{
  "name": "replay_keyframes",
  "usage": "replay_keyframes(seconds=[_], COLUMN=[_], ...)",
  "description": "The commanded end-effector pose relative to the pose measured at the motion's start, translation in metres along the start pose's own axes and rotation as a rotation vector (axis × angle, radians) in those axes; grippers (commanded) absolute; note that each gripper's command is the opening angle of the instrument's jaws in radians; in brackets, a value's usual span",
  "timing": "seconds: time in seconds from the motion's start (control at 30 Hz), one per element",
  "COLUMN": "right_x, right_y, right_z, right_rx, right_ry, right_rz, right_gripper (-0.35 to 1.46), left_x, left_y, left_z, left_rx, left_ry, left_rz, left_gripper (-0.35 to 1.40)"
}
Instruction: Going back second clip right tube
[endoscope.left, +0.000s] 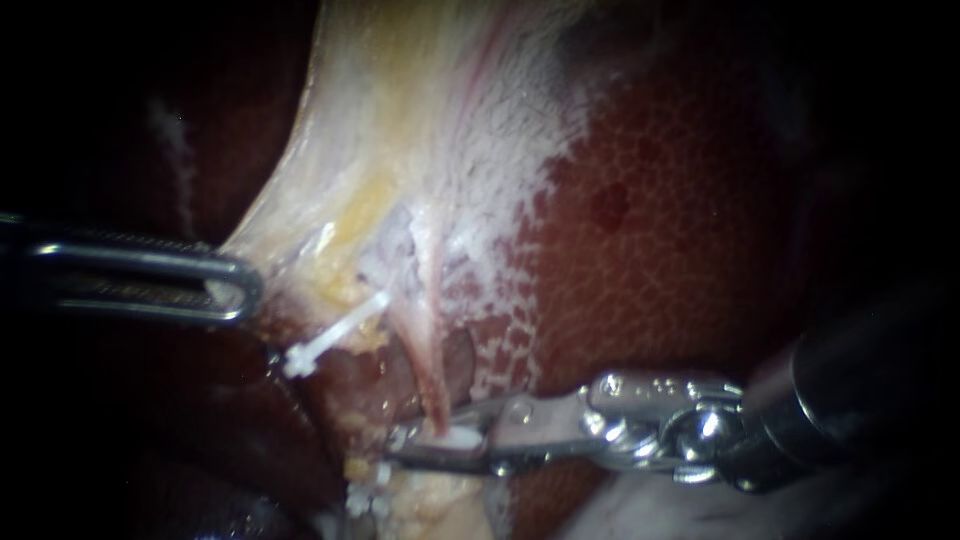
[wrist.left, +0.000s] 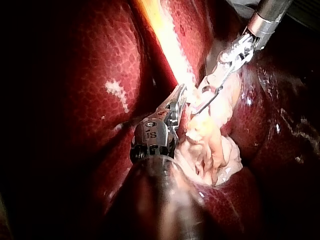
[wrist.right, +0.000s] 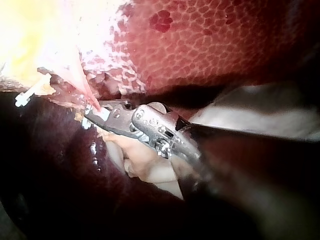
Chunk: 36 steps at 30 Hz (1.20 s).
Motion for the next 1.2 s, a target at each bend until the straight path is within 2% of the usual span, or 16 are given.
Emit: replay_keyframes(seconds=[0.03, 0.37, 0.53, 0.67, 0.77, 0.87, 1.03, 1.2], right_x=[0.0000, 0.0001, 0.0003, 0.0006, 0.0009, 0.0011, 0.0010, 0.0011], right_y=[-0.0001, -0.0001, 0.0000, 0.0001, 0.0001, 0.0002, 0.0008, 0.0015], right_z=[0.0000, 0.0000, 0.0003, 0.0007, 0.0011, 0.0014, 0.0011, 0.0000], right_rx=[0.000, 0.003, 0.033, 0.053, 0.053, 0.049, 0.040, 0.028], right_ry=[0.000, 0.006, 0.067, 0.120, 0.137, 0.140, 0.145, 0.150], right_rz=[0.000, 0.001, 0.007, -0.058, -0.128, -0.215, -0.304, -0.347], right_gripper=[-0.35, -0.35, 0.16, 0.45, 0.54, 0.60, 0.60, 0.60], left_x=[0.0000, 0.0001, 0.0001, 0.0001, 0.0002, 0.0002, 0.0002, 0.0002], left_y=[0.0000, 0.0000, 0.0000, 0.0000, 0.0000, 0.0000, 0.0000, 0.0000], left_z=[0.0000, 0.0000, 0.0000, 0.0000, 0.0000, 0.0000, 0.0000, 0.0000], left_rx=[0.000, 0.000, 0.000, 0.000, -0.001, -0.001, -0.001, -0.001], left_ry=[0.000, 0.000, 0.000, 0.000, 0.000, 0.000, 0.000, 0.000], left_rz=[0.000, 0.000, 0.000, 0.000, 0.000, 0.000, 0.000, 0.000], left_gripper=[-0.35, -0.35, -0.35, -0.35, -0.35, -0.35, -0.35, -0.35])
